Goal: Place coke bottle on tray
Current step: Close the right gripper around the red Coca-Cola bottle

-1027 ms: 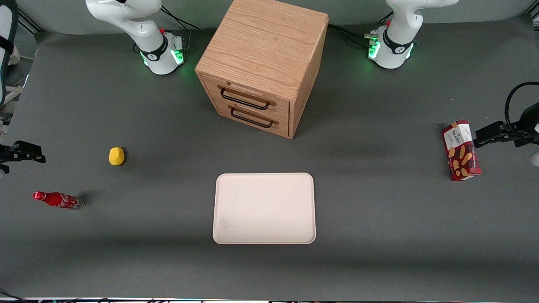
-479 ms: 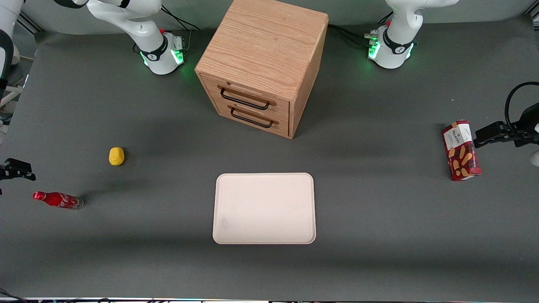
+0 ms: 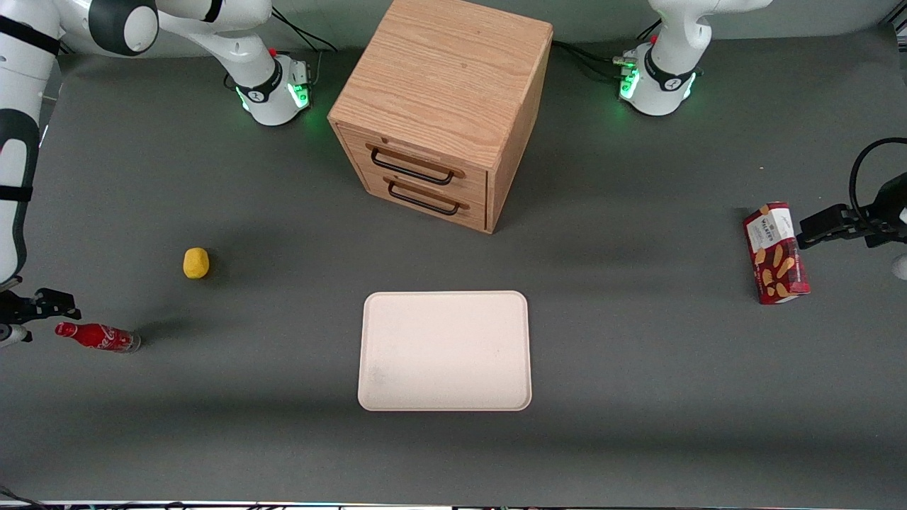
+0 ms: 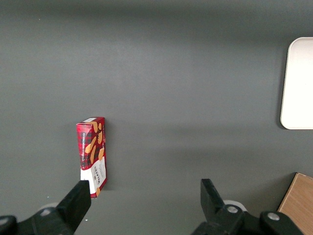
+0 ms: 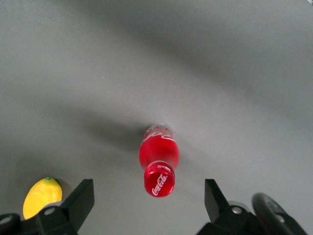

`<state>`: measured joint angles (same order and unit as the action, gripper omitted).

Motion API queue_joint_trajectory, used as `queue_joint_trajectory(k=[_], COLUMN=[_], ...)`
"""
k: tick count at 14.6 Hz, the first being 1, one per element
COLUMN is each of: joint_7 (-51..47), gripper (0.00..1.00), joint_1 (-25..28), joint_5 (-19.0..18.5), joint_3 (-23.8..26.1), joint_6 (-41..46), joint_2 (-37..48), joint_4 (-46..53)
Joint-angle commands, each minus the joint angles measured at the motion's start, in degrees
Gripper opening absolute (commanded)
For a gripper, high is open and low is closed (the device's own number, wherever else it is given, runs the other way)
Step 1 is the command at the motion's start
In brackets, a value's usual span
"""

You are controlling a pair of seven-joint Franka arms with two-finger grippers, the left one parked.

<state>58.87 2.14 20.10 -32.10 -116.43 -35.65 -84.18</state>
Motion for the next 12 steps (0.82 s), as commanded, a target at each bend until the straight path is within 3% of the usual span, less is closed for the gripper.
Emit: queue_joint_trajectory(k=[1,8,12], joint_7=[1.86,1.77,1.86], gripper=[1.0,0.99,0.84], joint_1=[-0.64,-1.09,-1.09], joint_5=[3.18,5.03,5.12], joint_3=[-0.94,-0.94,-0.94], joint_6=[-1.86,-2.13,-2.13], joint_2=[-2.05,-3.37,-3.81], joint_4=[0.6,-0.02,-0.02])
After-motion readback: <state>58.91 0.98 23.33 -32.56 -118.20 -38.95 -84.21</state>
